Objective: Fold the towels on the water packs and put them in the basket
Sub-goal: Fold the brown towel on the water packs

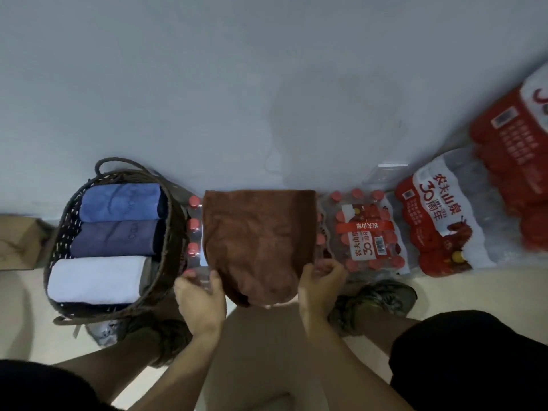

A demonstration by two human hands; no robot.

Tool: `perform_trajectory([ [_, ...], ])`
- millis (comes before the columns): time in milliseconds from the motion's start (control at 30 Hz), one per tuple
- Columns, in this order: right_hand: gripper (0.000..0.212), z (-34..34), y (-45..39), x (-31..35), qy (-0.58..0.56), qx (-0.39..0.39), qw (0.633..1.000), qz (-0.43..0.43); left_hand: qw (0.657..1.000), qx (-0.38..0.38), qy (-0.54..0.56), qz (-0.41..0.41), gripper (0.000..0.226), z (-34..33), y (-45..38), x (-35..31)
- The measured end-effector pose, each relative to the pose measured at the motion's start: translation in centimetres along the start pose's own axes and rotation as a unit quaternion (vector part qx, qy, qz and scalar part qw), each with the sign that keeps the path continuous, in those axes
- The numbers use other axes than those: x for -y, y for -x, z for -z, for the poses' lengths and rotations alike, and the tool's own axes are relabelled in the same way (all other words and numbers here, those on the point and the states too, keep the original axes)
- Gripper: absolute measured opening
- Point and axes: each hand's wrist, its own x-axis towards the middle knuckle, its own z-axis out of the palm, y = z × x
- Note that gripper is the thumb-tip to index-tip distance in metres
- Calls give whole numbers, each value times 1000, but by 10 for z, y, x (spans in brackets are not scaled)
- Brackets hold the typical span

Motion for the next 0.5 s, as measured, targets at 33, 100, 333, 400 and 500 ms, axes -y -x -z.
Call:
perform_trajectory([
  [33, 23, 4, 5, -5, -18, 3, 1000, -16, 1000, 8, 7, 12, 39, 1, 6, 9],
  [100, 19, 10, 8, -14, -25, 34, 998, -44, 998, 40, 18, 39, 38, 3, 12, 25],
  [333, 19, 24, 12, -28, 1, 257, 963, -85, 986, 151, 26, 69, 30, -9, 11, 43],
  [400, 28, 26, 14, -26, 15, 254, 965, -56, 984, 163, 36, 71, 27, -13, 10, 44],
  [500, 26, 28, 13, -21, 25, 228, 972, -60, 980, 180, 37, 76, 19, -20, 8, 48],
])
